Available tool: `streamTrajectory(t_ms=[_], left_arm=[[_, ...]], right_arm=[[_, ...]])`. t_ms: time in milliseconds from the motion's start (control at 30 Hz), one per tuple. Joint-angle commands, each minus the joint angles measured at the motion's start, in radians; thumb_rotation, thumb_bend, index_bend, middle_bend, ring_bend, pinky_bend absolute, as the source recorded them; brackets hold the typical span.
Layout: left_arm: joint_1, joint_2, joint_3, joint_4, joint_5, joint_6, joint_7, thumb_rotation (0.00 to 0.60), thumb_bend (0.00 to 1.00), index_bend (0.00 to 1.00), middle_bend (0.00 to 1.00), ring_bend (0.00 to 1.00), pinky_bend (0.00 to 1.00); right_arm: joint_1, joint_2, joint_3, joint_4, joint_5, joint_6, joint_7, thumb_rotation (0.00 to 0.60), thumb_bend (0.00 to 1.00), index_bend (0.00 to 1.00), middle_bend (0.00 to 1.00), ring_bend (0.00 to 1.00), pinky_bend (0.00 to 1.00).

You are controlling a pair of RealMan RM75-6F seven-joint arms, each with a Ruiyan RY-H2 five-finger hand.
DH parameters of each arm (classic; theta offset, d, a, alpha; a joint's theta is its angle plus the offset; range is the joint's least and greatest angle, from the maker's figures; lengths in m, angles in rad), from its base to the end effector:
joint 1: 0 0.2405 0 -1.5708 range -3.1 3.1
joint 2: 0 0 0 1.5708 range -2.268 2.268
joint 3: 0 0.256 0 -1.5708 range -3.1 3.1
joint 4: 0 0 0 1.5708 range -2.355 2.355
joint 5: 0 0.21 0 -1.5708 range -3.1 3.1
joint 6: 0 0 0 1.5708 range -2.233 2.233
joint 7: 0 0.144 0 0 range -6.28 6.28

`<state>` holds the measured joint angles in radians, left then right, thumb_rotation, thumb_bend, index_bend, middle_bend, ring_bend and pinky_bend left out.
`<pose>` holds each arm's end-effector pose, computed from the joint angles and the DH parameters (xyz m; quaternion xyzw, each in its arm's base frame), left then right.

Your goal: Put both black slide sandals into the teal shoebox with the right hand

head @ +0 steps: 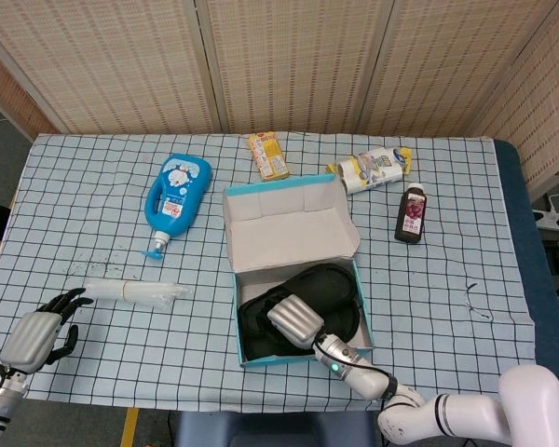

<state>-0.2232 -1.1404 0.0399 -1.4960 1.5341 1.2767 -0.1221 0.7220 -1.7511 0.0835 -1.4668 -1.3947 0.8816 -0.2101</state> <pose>-0.3239 0.2044 0.1247 -0.6718 -0.4292 -0.3391 0.4995 -0.0992 -0.2658 -0.0976 0.8061 -0.3745 0.3944 0.2335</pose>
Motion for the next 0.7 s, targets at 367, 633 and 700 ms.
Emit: streamTrajectory(t_ms=[367, 633, 700], left_arm=[[-0.001, -0.002, 0.002, 0.001, 0.002, -0.002, 0.002, 0.600, 0.67, 0.22, 0.09, 0.15, 0.38], [-0.004, -0.004, 0.005, 0.002, -0.001, -0.013, 0.011, 0.600, 0.67, 0.22, 0.09, 0.15, 0.38], [-0.004, -0.004, 0.004, 0.001, -0.002, -0.014, 0.010, 0.600, 0.67, 0.22, 0.09, 0.15, 0.38]], right_arm=[[-0.010, -0.011, 0.001, 0.033, -0.040, 0.063, 0.027, 0.600, 0.58, 0.62, 0.50, 0.30, 0.32], [-0.052, 0.183, 0.042, -0.192, -0.073, 0.155, 0.172, 0.600, 0.52, 0.50, 0.46, 0.22, 0.32], [-0.067, 0.242, 0.041, -0.242, -0.074, 0.167, 0.192, 0.600, 0.52, 0.47, 0.42, 0.18, 0.32]])
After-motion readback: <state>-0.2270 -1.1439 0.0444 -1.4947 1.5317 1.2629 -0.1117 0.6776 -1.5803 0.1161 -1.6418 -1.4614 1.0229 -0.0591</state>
